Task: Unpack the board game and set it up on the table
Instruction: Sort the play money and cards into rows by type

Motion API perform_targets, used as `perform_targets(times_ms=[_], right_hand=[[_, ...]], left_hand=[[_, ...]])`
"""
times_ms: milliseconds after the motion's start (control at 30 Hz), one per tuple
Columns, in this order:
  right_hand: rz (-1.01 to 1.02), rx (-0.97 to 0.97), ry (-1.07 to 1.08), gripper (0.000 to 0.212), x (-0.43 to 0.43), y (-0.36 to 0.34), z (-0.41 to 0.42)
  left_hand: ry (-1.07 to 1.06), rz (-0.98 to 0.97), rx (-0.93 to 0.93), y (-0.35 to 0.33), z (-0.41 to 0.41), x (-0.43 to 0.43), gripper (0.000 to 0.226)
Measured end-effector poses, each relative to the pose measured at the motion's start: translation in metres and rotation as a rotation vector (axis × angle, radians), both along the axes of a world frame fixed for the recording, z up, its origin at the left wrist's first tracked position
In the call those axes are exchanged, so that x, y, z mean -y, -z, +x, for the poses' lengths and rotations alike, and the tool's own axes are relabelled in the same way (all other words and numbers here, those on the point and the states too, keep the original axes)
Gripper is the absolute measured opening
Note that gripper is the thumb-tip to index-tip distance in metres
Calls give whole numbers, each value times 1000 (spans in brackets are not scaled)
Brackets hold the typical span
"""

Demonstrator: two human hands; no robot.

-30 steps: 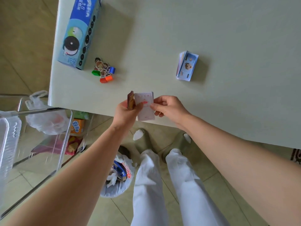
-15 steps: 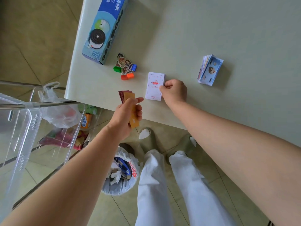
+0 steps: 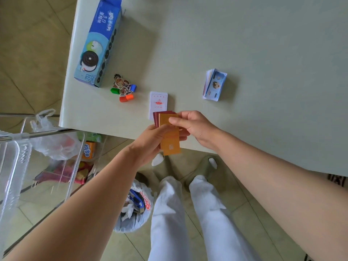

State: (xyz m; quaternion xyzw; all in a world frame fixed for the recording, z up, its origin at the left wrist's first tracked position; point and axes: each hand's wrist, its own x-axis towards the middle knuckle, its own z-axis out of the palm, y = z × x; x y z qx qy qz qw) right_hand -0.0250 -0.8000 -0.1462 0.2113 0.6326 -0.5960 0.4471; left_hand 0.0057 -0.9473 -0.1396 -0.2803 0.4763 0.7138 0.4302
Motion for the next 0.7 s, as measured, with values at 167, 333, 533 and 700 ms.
perform_targets(times_ms=[167,333,533,700], right_hand=[[52,-55,132,27,-36,-1,4],[42,-42,200,16,-62,0,20],[39,-16,332,10,-84,1,36],[3,11,456,9,-95,0,45]], left_hand=[[-44,-1,5,0,0,-27,31],[-35,-131,-18,-1,6,-55,31],[-47,-180,-51,-4,13,-84,9],[-42,-212,-62,-4,17,-98,7]])
